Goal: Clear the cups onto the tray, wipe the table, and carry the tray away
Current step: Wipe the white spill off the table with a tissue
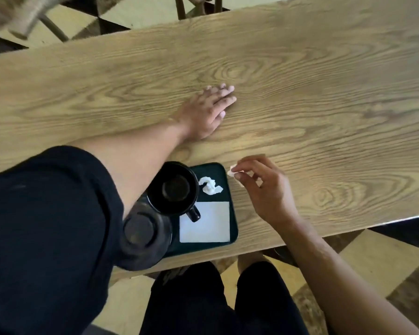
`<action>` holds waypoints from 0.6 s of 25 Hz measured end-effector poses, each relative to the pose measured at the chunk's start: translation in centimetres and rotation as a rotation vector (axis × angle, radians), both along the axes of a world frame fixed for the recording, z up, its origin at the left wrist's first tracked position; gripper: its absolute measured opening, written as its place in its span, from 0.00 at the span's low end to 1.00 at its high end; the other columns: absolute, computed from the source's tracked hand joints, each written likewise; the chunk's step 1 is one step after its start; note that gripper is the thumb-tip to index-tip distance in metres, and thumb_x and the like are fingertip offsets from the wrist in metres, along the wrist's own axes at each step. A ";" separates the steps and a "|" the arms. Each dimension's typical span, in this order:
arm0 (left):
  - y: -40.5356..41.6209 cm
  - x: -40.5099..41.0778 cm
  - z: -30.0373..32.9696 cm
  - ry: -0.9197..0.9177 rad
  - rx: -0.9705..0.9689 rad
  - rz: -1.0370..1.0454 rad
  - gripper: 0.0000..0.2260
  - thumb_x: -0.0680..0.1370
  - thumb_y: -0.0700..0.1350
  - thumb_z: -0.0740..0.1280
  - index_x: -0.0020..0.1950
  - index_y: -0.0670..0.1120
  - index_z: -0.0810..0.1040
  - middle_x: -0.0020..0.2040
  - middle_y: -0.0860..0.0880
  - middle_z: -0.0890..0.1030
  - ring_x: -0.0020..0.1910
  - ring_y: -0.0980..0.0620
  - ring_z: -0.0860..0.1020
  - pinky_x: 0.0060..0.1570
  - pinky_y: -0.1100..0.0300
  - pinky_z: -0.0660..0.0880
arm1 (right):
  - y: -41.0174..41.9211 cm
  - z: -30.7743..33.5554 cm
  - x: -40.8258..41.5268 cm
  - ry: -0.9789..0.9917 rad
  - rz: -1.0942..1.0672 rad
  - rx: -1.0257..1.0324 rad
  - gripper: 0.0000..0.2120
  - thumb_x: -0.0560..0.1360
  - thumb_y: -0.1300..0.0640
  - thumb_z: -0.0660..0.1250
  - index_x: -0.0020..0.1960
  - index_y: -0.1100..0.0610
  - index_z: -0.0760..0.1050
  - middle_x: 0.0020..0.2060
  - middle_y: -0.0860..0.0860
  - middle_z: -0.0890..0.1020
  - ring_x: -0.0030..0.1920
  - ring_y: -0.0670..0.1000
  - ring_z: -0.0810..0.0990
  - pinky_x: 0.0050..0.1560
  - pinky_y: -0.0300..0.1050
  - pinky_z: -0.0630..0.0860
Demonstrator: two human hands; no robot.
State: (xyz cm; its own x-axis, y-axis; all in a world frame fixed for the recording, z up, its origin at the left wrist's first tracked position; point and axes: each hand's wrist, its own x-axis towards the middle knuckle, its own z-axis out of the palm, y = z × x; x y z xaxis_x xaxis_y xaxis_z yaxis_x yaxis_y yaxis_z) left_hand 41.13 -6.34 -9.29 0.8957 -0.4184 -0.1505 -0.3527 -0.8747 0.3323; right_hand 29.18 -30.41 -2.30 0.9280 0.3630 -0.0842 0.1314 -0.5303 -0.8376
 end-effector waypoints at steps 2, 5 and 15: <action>4.6 -2.0 0.3 -0.010 0.029 0.094 0.25 0.82 0.49 0.51 0.78 0.45 0.65 0.81 0.45 0.62 0.80 0.45 0.58 0.78 0.43 0.55 | 2.0 0.0 0.6 -0.017 0.012 0.027 0.05 0.75 0.63 0.74 0.48 0.55 0.86 0.48 0.47 0.82 0.43 0.40 0.79 0.42 0.30 0.71; 10.4 -6.6 0.3 -0.026 0.041 0.253 0.25 0.83 0.51 0.50 0.78 0.44 0.65 0.80 0.43 0.63 0.80 0.43 0.59 0.78 0.43 0.55 | 4.3 -0.1 1.4 -0.002 0.093 -0.006 0.04 0.75 0.61 0.74 0.49 0.55 0.87 0.45 0.46 0.81 0.39 0.38 0.77 0.42 0.27 0.69; 16.7 -19.0 0.5 0.026 -0.072 0.650 0.21 0.86 0.48 0.55 0.78 0.44 0.66 0.81 0.46 0.61 0.81 0.46 0.56 0.79 0.50 0.52 | 5.1 0.4 0.5 0.014 0.154 -0.236 0.09 0.78 0.58 0.70 0.57 0.51 0.84 0.50 0.42 0.85 0.45 0.42 0.81 0.48 0.24 0.71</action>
